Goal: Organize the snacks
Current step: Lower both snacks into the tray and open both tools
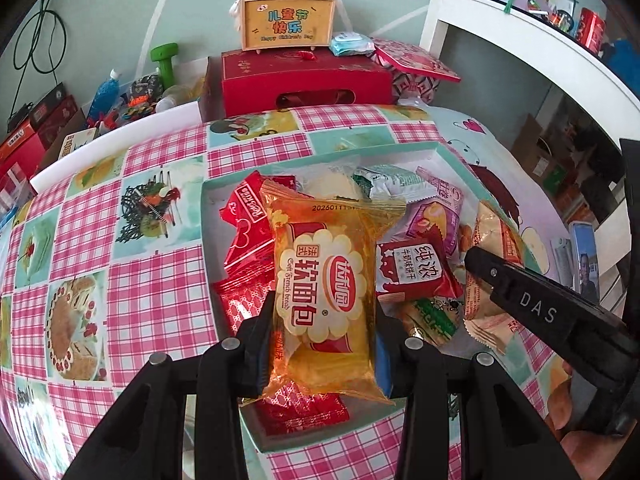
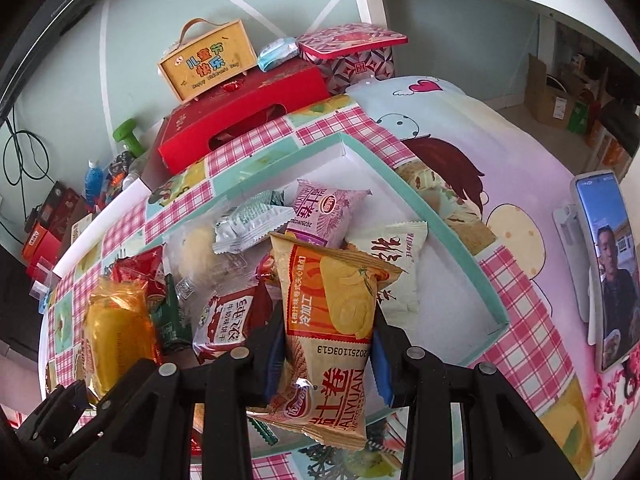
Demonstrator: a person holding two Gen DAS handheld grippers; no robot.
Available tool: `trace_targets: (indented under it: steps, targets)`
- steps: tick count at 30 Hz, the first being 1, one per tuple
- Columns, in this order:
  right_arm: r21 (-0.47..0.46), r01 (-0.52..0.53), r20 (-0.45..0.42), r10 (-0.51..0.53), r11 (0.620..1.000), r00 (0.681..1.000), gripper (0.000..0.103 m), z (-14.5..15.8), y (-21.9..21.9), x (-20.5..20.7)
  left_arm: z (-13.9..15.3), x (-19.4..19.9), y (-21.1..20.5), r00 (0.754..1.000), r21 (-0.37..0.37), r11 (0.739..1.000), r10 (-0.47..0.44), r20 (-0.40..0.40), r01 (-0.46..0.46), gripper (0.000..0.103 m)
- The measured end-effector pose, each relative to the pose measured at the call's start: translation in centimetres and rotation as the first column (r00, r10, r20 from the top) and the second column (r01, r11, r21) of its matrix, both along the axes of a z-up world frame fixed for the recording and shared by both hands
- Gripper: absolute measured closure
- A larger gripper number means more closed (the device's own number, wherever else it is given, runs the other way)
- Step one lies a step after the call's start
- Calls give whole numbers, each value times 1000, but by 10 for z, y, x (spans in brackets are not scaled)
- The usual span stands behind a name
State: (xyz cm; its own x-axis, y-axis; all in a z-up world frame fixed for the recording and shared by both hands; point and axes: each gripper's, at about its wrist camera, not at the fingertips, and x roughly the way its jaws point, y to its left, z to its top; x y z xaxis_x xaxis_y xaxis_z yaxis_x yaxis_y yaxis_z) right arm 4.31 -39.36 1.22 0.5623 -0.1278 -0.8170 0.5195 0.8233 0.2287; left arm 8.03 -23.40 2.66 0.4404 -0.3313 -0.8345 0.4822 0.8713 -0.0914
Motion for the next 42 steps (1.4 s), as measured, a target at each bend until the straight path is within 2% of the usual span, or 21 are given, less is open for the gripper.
trace_targets:
  steps: [13, 16, 19, 22, 25, 26, 31, 35, 38, 42]
  targets:
    - [-18, -16, 13, 16, 1000, 1000, 63, -4, 0, 10, -11, 6, -15, 1000, 27, 1000, -6, 11, 6, 61]
    - [-31, -17, 5, 17, 999, 1000, 62, -3, 1, 10, -10, 5, -16, 1000, 30, 1000, -7, 7, 7, 58]
    - [-36, -20, 1, 20, 999, 1000, 56, -2, 1, 10, -8, 4, -14, 1000, 24, 1000, -5, 0, 5, 48]
    - [-43, -25, -1, 25, 999, 1000, 46, 0, 2, 9, -4, 2, -12, 1000, 18, 1000, -2, -1, 2, 45]
    - [-53, -38, -2, 38, 998, 999, 39, 2, 6, 9, 0, -1, -9, 1000, 20, 1000, 5, -6, -5, 36]
    - [-57, -43, -3, 43, 997, 999, 33, 3, 7, 9, 1, -2, -7, 1000, 23, 1000, 11, -11, -11, 36]
    - [-83, -59, -10, 59, 995, 998, 21, 5, 12, 9, 3, -3, 6, 997, 39, 998, 57, -42, -56, 35]
    - [-88, -69, -13, 68, 994, 998, 11, 5, 15, 10, 6, 0, 20, 990, 35, 992, 122, -71, -120, 28]
    - [-98, -75, -12, 75, 992, 997, 3, 7, 18, 12, 10, 3, 32, 983, 8, 987, 159, -91, -159, 28]
    - [-114, -94, -1, 94, 989, 996, 0, 10, 24, 12, 15, 7, 45, 975, -20, 980, 196, -106, -199, 28]
